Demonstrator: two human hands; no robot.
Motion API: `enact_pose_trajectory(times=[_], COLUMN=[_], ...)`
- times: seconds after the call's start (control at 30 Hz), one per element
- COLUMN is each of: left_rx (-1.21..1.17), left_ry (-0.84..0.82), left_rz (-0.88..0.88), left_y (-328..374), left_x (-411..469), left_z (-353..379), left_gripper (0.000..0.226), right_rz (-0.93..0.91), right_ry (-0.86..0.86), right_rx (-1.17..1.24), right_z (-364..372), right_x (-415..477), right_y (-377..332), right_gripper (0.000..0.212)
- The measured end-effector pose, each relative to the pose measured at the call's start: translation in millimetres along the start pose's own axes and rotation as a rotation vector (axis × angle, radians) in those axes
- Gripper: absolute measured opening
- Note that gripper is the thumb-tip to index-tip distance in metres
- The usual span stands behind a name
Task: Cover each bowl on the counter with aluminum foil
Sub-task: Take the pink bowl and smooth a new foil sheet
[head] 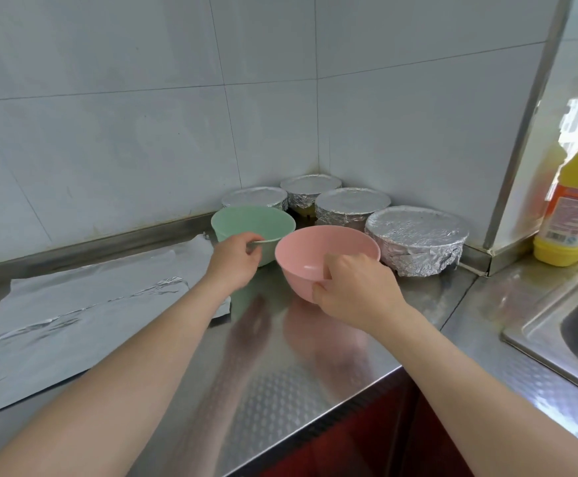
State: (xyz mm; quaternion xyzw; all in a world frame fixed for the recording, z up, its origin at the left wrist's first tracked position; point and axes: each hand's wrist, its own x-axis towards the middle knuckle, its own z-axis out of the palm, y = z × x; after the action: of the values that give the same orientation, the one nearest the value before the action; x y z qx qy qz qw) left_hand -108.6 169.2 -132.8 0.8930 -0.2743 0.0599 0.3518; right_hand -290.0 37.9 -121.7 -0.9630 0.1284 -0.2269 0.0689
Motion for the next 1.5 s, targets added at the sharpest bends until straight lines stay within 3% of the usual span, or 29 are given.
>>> enact_pose_trajectory(times=[0.17, 0.27, 0.37, 0.57, 0.7, 0.9, 1.13, 1.33, 1.43, 1.5], left_rx=[-0.079, -0.131, -0.071, 0.18, 0.347, 0.472, 0.777, 0.746, 0.777, 0.801], left_ry=[-0.131, -0.092, -0.058, -0.058, -0.115, -0.105, -0.081, 0.079, 0.075, 0.107], left_rz=[0.066, 0.075, 0.098, -0.064, -0.14, 0.067, 0.272, 0.488, 0.5, 0.489], left_y=[13.1, 17.7, 5.8, -64.3, -114.4, -150.1, -169.2, -179.5, -186.7, -192.0], left_x=[-18.1, -43.0, -74.4, -121.1, -136.7, -135.4, -125.9, -132.5, -138.8, -140.4], left_z=[-3.2, -19.2, -43.3, -105.9, -128.3, -127.0, -129.6, -135.8, -142.9, -147.3], left_gripper=[0.05, 0.046, 0.038, 0.016, 0.03, 0.015, 0.023, 0.015, 0.016, 0.022], right_rz=[0.003, -0.025, -0.181, -0.311, -0.292, -0.186, -0.232, -0.461, -0.477, -0.525], right_ry=[-0.027, 0.046, 0.151, -0.176, -0.367, -0.453, -0.36, -0.019, 0.07, 0.1], right_rx=[-0.061, -0.142, -0.072, 0.31, 0.331, 0.253, 0.221, 0.029, -0.011, 0.048], right_z=[-13.9, -17.8, -12.5, 22.2, 58.0, 82.8, 90.4, 108.2, 119.4, 117.8], right_x=[-8.0, -13.6, -17.0, -12.4, 4.5, 19.4, 32.1, 50.3, 58.9, 60.0], right_y=[-4.0, -16.0, -38.9, -99.0, -125.4, -149.7, -163.0, -170.8, -175.3, -177.7], right_gripper=[0.03, 0.042, 0.033, 0.036, 0.047, 0.053, 0.054, 0.014, 0.029, 0.028])
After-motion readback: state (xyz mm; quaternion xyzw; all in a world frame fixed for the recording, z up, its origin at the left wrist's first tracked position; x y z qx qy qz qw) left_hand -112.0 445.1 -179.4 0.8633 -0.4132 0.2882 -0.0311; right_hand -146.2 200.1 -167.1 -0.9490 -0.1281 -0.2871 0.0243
